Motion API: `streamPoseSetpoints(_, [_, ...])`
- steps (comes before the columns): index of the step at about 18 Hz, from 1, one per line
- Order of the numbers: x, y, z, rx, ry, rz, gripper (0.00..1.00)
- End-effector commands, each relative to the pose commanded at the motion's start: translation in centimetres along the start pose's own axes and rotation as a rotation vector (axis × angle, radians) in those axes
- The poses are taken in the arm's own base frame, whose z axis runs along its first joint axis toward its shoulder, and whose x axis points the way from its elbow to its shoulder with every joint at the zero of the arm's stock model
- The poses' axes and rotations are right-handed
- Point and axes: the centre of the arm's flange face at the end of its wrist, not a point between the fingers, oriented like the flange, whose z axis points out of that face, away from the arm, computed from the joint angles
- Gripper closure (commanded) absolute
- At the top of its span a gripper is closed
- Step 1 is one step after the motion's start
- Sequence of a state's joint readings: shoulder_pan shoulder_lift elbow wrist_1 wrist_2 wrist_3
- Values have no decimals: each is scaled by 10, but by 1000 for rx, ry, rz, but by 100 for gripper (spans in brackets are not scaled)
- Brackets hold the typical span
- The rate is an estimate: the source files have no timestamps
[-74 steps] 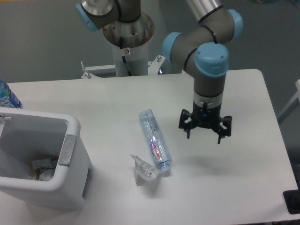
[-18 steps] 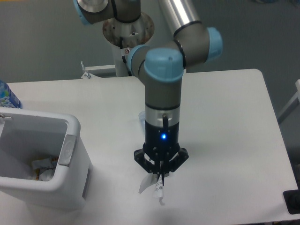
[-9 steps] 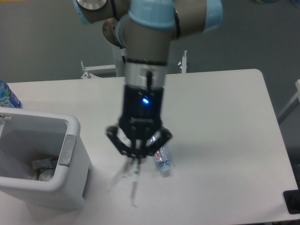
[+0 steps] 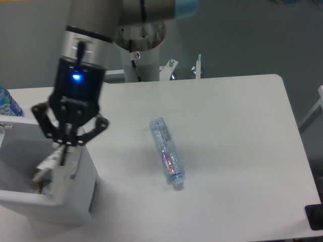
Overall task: Place the trash in the trash can
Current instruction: 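Lift the wrapper and carry it over the white trash bin, then open the gripper to drop the wrapper into the bin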
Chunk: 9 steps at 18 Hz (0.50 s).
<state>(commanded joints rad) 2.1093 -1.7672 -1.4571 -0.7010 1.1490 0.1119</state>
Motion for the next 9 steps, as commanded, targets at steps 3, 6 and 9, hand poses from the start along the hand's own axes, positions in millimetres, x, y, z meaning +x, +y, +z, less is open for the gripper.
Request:
streamPoseSetpoints(3, [12, 11, 4, -18, 17, 27, 91])
streamPoseSetpoints(6, [15, 12, 5, -17, 20, 55, 38])
streamPoseSetpoints(9, [14, 12, 5, -17, 19, 71, 0])
